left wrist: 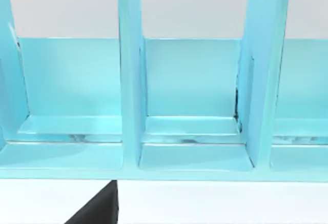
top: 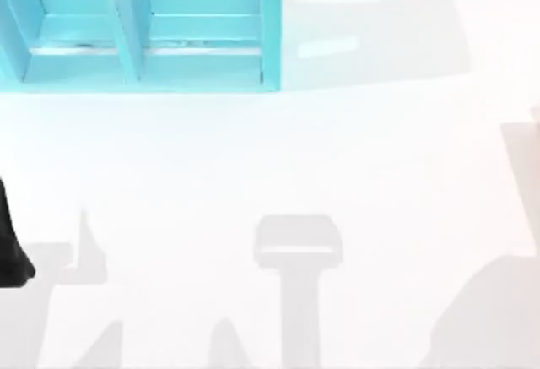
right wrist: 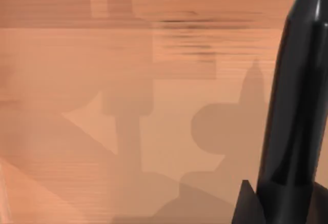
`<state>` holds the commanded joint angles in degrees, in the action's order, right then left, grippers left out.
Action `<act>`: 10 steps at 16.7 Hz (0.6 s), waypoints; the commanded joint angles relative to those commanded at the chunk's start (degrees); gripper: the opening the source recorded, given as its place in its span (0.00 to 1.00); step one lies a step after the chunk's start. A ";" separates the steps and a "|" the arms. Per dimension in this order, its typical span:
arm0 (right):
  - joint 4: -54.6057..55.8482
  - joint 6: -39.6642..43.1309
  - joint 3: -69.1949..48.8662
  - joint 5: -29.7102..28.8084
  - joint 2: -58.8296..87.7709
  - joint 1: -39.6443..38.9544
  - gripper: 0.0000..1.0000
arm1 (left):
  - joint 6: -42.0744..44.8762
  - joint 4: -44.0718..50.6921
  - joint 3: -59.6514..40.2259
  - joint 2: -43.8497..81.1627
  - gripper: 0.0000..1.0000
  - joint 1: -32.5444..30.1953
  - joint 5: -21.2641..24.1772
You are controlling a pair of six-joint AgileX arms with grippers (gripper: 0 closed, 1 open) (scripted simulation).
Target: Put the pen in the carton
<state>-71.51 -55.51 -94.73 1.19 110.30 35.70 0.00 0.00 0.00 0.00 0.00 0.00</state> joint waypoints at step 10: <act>11.70 -4.43 13.98 -1.35 -1.05 -5.15 0.00 | 0.00 0.00 0.00 0.00 1.00 0.00 0.00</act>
<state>-59.80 -59.95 -80.75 -0.17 109.25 30.55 0.00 0.00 0.00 0.00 0.00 0.00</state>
